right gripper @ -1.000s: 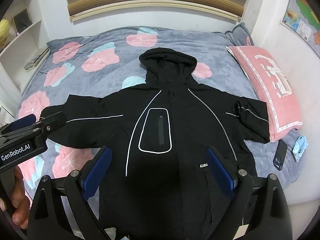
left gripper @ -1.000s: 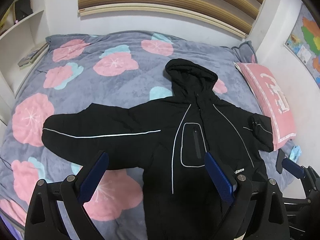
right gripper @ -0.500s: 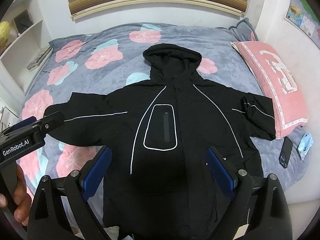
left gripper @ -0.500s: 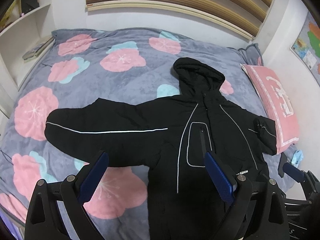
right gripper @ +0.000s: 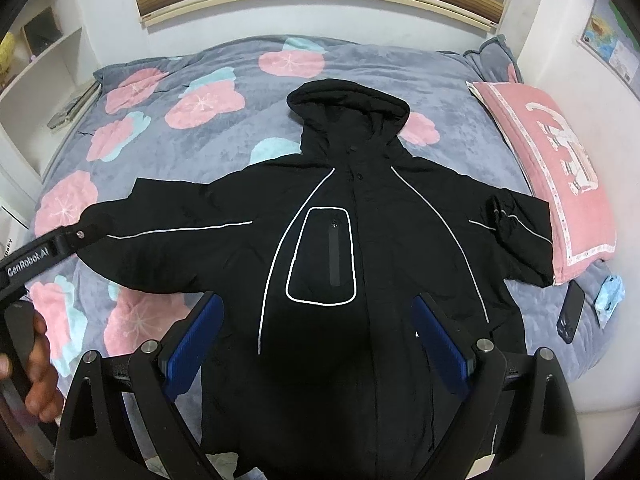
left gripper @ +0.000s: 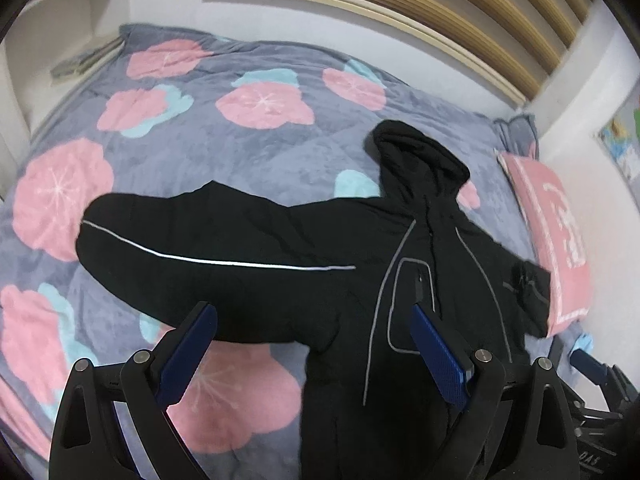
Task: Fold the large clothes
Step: 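Grasp the black jacket's sleeve cuff with the left gripper and lift it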
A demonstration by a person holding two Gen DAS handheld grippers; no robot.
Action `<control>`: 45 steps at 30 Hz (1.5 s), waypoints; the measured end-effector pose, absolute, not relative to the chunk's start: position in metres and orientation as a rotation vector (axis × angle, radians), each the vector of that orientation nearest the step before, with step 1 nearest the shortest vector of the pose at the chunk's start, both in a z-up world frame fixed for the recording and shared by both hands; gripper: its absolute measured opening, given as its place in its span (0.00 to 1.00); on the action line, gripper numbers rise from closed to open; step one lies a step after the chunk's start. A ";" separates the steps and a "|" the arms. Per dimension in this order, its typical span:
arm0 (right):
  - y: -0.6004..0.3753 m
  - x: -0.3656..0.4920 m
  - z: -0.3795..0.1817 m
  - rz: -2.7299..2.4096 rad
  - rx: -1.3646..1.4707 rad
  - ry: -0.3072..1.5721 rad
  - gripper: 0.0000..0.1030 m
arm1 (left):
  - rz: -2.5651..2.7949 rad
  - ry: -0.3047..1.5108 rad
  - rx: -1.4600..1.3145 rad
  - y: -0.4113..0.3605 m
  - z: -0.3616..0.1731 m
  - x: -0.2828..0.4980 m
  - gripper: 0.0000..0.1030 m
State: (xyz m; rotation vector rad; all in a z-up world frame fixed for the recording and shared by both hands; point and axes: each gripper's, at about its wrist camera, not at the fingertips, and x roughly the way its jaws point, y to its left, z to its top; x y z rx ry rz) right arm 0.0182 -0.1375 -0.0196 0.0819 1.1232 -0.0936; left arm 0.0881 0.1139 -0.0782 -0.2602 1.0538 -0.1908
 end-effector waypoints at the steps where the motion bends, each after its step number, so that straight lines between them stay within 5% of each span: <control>1: -0.137 0.021 -0.021 -0.094 0.076 1.126 0.93 | -0.193 1.051 -0.293 0.125 -0.083 0.091 0.94; 12: -0.118 0.067 -0.051 -0.094 0.022 1.209 0.93 | 0.139 0.931 -0.619 0.325 -0.153 0.109 0.94; 27: -0.059 0.115 -0.087 0.004 -0.131 1.308 0.93 | 0.222 1.027 -0.858 0.419 -0.287 0.177 0.93; 32: -0.055 0.125 -0.094 0.009 -0.142 1.328 0.93 | 0.195 1.021 -0.837 0.415 -0.295 0.190 0.24; 33: -0.055 0.127 -0.096 0.012 -0.142 1.334 0.93 | 0.198 1.000 -0.810 0.411 -0.285 0.187 0.18; 38: -0.054 0.130 -0.102 0.021 -0.134 1.345 0.93 | 0.349 0.912 -0.731 0.406 -0.236 0.151 0.15; 42: -0.061 0.130 -0.108 0.036 -0.088 1.366 0.93 | 0.433 1.066 -0.789 0.415 -0.279 0.148 0.15; 45: -0.069 0.126 -0.107 0.023 -0.083 1.352 0.93 | 0.387 1.029 -0.684 0.401 -0.262 0.153 0.14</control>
